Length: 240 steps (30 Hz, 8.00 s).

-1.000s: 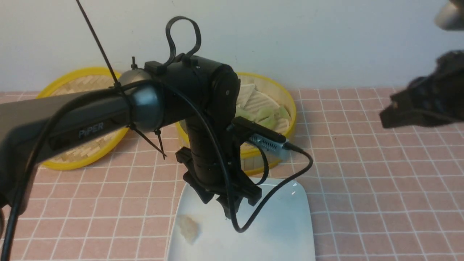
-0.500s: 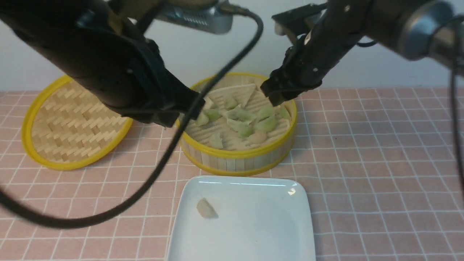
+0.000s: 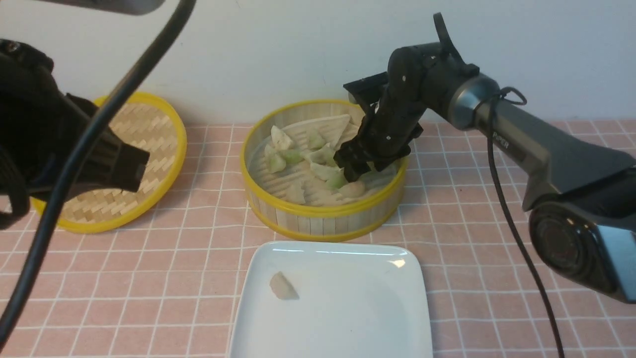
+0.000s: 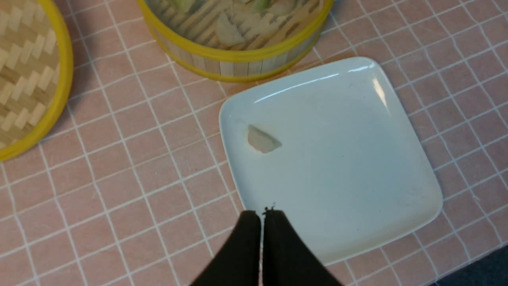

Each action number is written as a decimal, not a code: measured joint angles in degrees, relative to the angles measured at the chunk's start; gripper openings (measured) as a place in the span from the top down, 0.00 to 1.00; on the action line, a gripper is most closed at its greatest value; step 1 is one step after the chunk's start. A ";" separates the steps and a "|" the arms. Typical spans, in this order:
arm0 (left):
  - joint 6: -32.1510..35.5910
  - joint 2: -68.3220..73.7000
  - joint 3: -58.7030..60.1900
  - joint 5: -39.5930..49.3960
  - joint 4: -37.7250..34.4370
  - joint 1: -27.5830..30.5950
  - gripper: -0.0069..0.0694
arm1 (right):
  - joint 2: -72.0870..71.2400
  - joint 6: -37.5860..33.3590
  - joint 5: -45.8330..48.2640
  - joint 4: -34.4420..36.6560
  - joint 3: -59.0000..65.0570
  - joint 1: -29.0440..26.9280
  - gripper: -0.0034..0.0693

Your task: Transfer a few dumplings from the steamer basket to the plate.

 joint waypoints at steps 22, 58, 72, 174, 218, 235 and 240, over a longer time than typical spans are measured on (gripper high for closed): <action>-1.27 -0.76 0.46 0.52 0.75 0.00 0.92 | -15.85 -0.60 2.56 1.13 4.98 0.07 0.37; -1.27 -0.59 7.67 -0.57 1.42 0.00 0.92 | -29.80 0.44 -4.76 -2.41 31.70 10.37 0.08; -1.27 -0.59 7.67 -0.47 1.42 0.00 0.92 | -7.00 -3.39 -4.12 -0.28 10.82 3.29 0.11; 1.75 2.86 7.71 -6.49 -1.37 0.00 0.92 | -94.14 23.10 -12.22 -12.45 72.03 10.33 0.97; 1.13 -53.05 48.88 -42.29 -2.48 0.00 0.92 | -147.25 44.33 -44.30 -40.10 117.10 10.35 0.97; 12.13 -60.07 71.55 -50.42 -2.54 23.50 0.92 | -147.25 44.39 -44.30 -40.32 117.10 10.35 0.97; 13.15 -62.06 78.94 -50.06 -2.72 29.66 0.92 | -147.25 44.44 -44.30 -40.32 117.10 10.35 0.97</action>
